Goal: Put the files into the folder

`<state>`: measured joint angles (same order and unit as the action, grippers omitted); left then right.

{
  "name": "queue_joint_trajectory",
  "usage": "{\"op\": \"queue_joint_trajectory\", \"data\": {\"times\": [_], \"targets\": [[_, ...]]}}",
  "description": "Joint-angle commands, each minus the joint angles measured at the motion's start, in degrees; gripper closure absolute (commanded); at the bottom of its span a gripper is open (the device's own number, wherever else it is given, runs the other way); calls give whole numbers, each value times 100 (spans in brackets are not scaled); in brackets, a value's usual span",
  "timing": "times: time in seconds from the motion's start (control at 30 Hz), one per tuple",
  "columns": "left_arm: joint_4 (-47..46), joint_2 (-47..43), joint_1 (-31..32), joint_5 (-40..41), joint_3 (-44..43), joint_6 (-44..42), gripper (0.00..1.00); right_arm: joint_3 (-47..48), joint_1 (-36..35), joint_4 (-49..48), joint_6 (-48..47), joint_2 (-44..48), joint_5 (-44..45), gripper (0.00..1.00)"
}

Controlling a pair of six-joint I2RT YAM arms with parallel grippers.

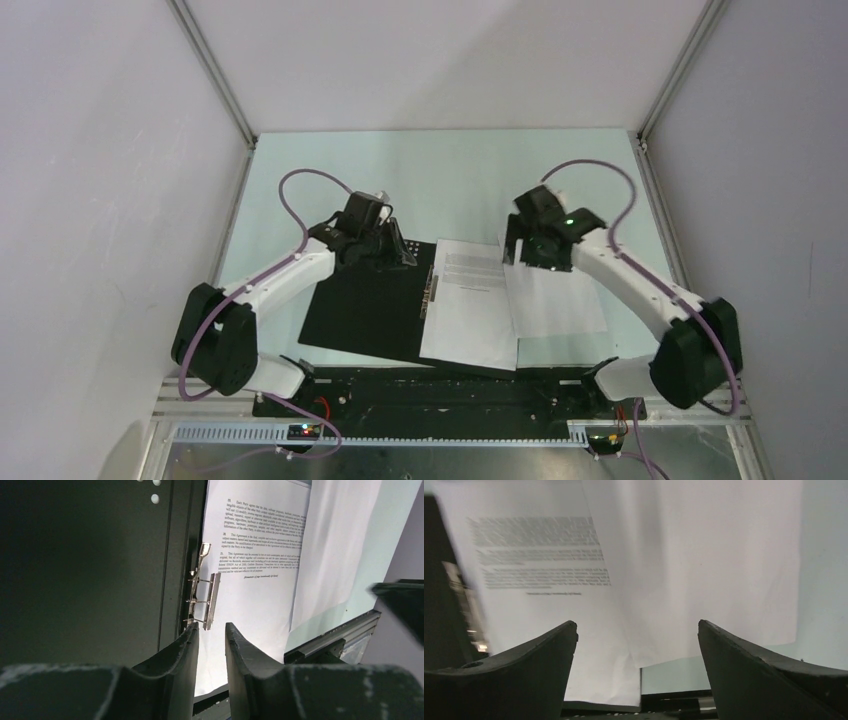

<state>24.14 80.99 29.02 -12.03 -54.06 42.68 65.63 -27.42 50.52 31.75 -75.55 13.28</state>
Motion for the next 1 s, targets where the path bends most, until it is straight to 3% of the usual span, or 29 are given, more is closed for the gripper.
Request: {"op": "queue_joint_trajectory", "data": {"times": [0.0,0.27,0.53,0.83,0.97], "targets": [[-203,-89,60,-277,-109,106,68,-340,-685,-640,184,-507,841,4],[-472,-21,918,-383,116,451,70,-434,-914,-987,218,-1507,922,7],[-853,436,2061,-220,357,815,71,-1433,-1280,-1064,969,-937,567,12],[-1095,1081,2235,37,666,1200,75,-2222,-1984,-1053,1861,-690,824,16],[-1088,1187,2225,197,812,1323,75,-2308,-2085,-1025,2014,-834,883,26]]}}
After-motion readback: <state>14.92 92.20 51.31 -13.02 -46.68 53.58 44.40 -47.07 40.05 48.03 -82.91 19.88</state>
